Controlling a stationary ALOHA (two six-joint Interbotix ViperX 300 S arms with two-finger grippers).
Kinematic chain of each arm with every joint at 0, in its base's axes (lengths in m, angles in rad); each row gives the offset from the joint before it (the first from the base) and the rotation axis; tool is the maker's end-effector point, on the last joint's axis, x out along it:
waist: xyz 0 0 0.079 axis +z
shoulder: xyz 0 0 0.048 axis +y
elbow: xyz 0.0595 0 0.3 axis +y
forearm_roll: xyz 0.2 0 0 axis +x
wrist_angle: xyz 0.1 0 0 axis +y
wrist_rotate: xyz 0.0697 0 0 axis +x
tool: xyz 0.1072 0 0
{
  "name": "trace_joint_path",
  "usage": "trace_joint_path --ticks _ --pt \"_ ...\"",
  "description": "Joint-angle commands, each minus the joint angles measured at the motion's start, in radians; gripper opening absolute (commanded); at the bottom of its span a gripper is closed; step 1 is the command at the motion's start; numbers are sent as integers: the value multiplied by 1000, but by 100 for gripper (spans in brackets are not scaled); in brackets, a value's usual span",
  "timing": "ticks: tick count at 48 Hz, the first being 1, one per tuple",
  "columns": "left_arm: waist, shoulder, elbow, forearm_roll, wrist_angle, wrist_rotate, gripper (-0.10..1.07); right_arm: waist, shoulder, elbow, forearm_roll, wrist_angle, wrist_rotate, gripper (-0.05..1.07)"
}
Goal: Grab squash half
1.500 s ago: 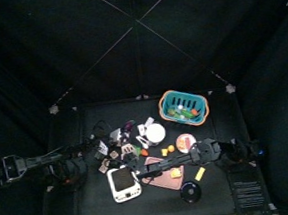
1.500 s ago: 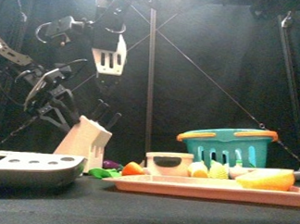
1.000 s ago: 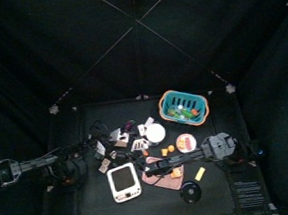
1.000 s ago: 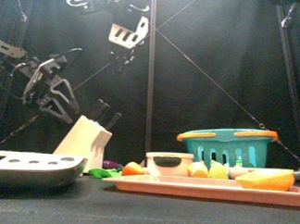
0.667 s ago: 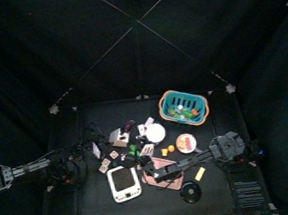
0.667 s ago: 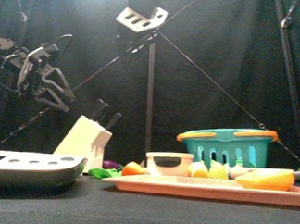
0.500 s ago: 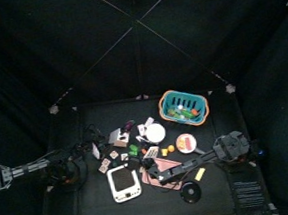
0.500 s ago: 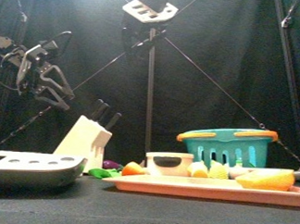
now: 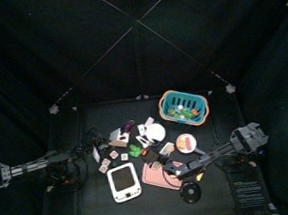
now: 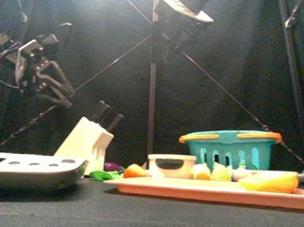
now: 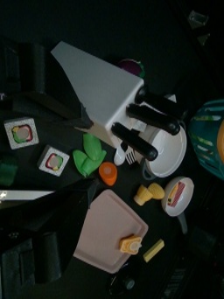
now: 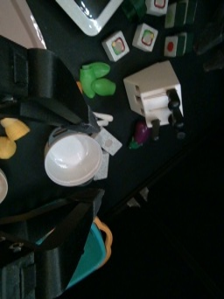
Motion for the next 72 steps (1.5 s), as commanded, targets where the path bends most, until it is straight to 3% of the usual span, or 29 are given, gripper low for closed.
trace_joint_path --ticks 1,16,27,35,46,50,72 --pt "-2 2 -14 3 -5 2 87 -49 -94 63 14 -112 54 88" --pt "-3 0 -18 37 -12 5 87 -195 -253 308 52 -499 209 88" --pt "-5 -2 -25 150 -60 5 87 -281 -351 437 77 -606 215 88" --pt "-6 0 -14 275 -109 5 87 -327 -405 528 183 -647 216 87" --pt "-17 -2 -29 436 -126 5 87 -351 -405 644 448 -655 212 87" --pt "-18 -3 -32 474 -133 3 87 -353 -400 666 489 -653 218 87" --pt "-49 -6 -8 370 -176 0 87 -430 -360 683 638 -581 219 87"
